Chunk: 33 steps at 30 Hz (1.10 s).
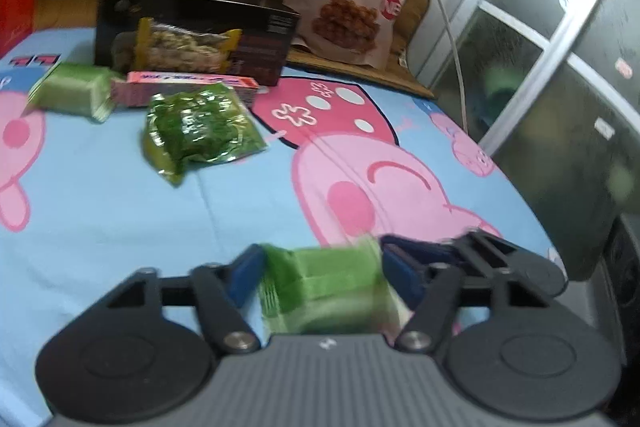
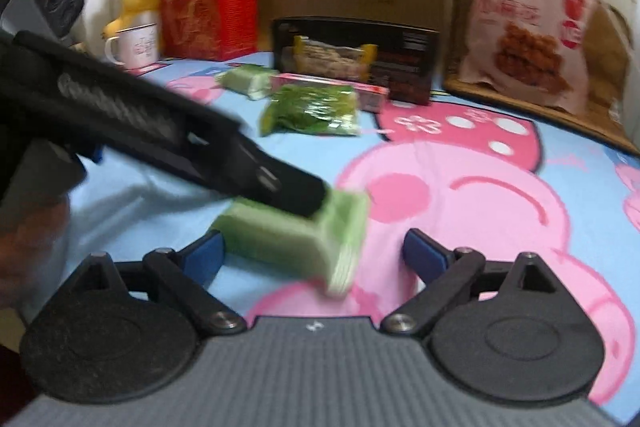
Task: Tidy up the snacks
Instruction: 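Grasp the green square cake packet with the left tool and lift, then lower the green cake packet into the tin box and open the left tool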
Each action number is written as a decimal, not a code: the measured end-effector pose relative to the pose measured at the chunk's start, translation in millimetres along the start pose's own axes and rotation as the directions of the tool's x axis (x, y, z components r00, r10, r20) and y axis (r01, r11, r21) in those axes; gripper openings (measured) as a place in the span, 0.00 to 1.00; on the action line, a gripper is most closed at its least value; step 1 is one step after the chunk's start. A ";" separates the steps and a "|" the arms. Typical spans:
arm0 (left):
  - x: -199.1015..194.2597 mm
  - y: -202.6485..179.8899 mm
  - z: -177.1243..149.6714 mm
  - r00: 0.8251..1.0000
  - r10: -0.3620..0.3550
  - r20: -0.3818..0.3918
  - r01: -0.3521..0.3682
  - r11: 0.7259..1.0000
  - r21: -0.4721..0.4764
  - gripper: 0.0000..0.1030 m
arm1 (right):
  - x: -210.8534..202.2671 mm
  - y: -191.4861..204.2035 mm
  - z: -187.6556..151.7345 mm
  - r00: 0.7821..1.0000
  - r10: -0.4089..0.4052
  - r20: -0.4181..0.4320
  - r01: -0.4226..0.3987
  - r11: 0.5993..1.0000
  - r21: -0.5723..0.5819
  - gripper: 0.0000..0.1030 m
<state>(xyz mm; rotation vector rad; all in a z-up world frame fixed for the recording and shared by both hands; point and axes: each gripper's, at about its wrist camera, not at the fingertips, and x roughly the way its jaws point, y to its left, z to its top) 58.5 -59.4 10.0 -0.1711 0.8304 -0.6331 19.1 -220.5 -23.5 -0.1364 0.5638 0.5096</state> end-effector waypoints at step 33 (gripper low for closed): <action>58.2 78.9 216.8 0.957 0.132 0.258 -0.119 0.991 -0.063 0.54 | 131.8 -119.6 175.1 0.968 -0.080 0.239 0.058 0.994 0.097 0.70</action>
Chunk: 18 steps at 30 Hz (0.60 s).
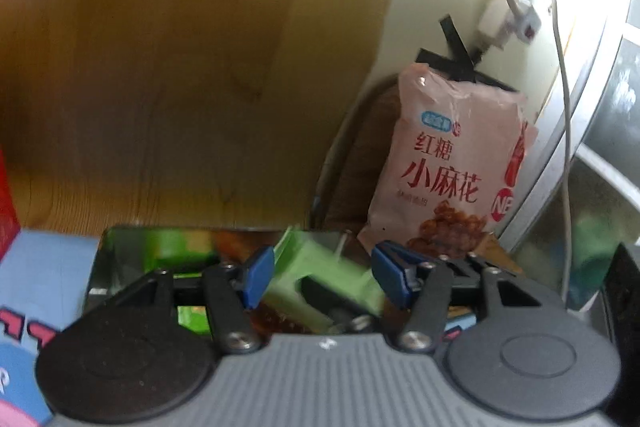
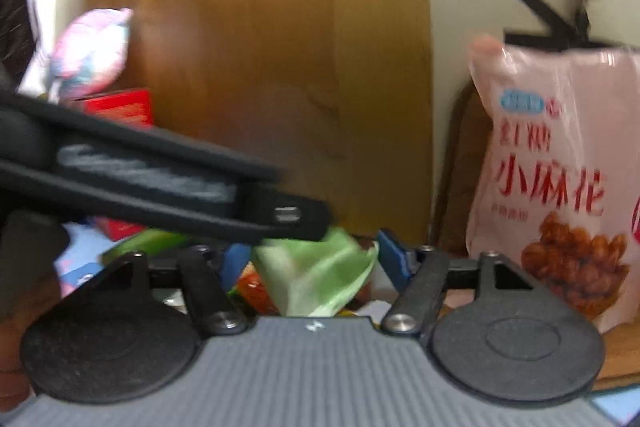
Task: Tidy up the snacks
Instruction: 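Lower the green cake packet into the tin box and open the left tool, then close the left tool on the yellow peanut packet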
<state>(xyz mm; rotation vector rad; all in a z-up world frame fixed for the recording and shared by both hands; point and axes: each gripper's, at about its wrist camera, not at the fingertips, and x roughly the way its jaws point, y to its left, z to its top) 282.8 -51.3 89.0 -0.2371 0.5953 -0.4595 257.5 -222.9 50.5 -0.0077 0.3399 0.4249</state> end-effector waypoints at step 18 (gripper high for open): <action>-59.7 42.6 -74.7 0.994 0.105 0.000 -0.105 0.994 -0.038 0.65 | -46.4 11.9 -62.1 0.983 0.136 -0.119 -0.117 0.981 0.154 0.60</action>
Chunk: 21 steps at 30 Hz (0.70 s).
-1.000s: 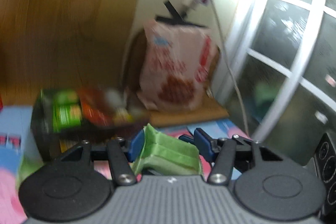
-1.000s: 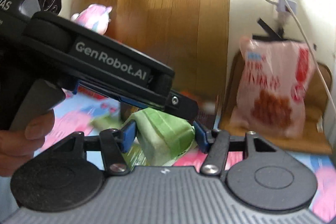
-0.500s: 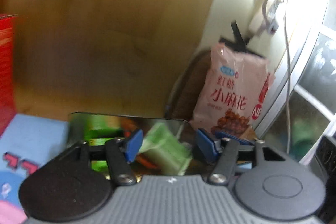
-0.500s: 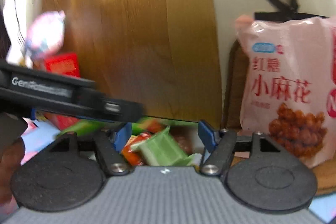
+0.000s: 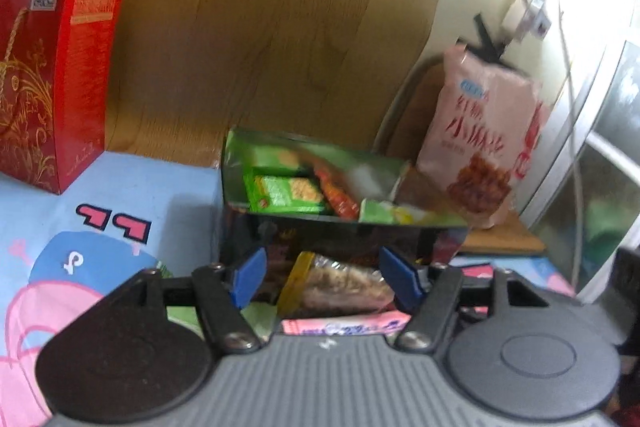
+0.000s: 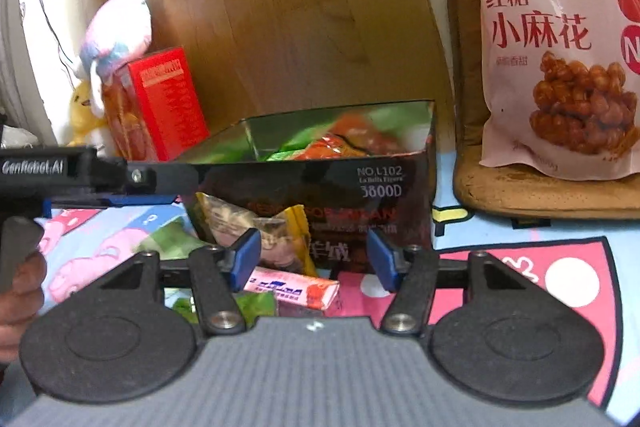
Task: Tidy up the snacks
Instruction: 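Close the left tool on the yellow peanut packet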
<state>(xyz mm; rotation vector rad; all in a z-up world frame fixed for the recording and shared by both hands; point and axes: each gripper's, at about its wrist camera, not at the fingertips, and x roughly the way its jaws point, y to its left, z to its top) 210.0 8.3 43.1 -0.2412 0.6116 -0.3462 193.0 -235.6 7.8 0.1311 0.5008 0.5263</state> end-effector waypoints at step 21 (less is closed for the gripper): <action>-110.5 -35.3 -107.8 0.994 -0.096 -0.057 0.103 0.987 0.125 0.43 | -98.6 90.0 -85.5 1.000 0.028 0.003 -0.026 0.971 -0.238 0.26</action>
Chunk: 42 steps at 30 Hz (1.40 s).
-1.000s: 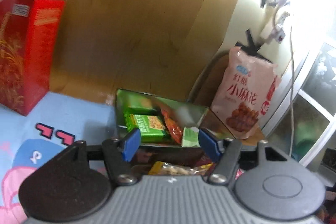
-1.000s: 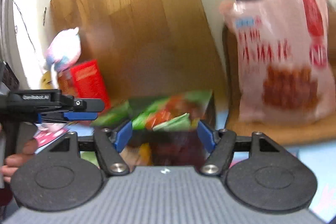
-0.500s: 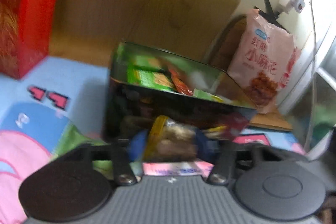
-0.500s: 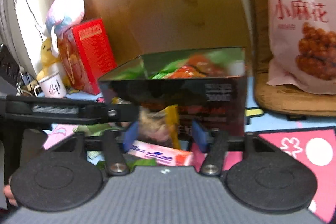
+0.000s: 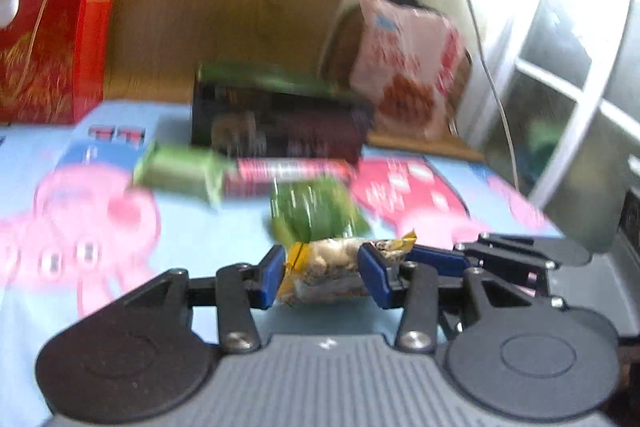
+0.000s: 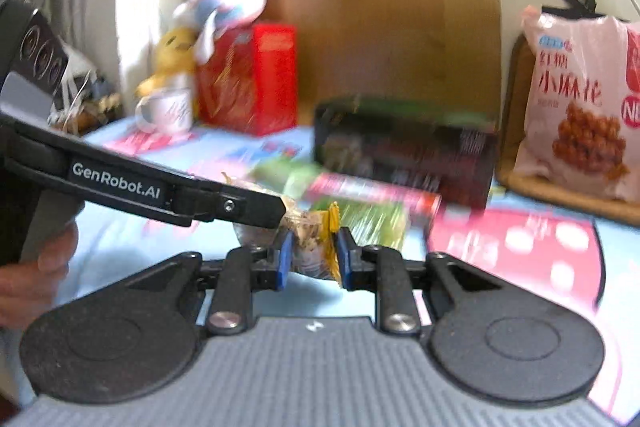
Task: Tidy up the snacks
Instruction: 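Close the left tool on the yellow peanut packet, then carry the peanut packet into the tin box and open the left tool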
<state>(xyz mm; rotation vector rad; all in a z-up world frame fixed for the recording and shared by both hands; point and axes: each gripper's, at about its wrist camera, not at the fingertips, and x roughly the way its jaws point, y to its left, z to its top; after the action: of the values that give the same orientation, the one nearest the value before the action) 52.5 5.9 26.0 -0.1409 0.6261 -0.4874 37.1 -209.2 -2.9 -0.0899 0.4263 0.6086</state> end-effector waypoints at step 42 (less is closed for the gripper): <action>20.2 -65.3 -36.1 0.920 -0.309 -0.242 0.305 0.951 -0.058 0.40 | -88.7 -8.4 -63.0 0.996 -0.064 -0.067 0.073 0.987 0.145 0.47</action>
<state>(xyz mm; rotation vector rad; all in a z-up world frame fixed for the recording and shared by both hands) 19.6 -60.5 4.0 -0.1994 0.8610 -0.8123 -46.2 -276.5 -23.9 0.0176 0.5247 0.5061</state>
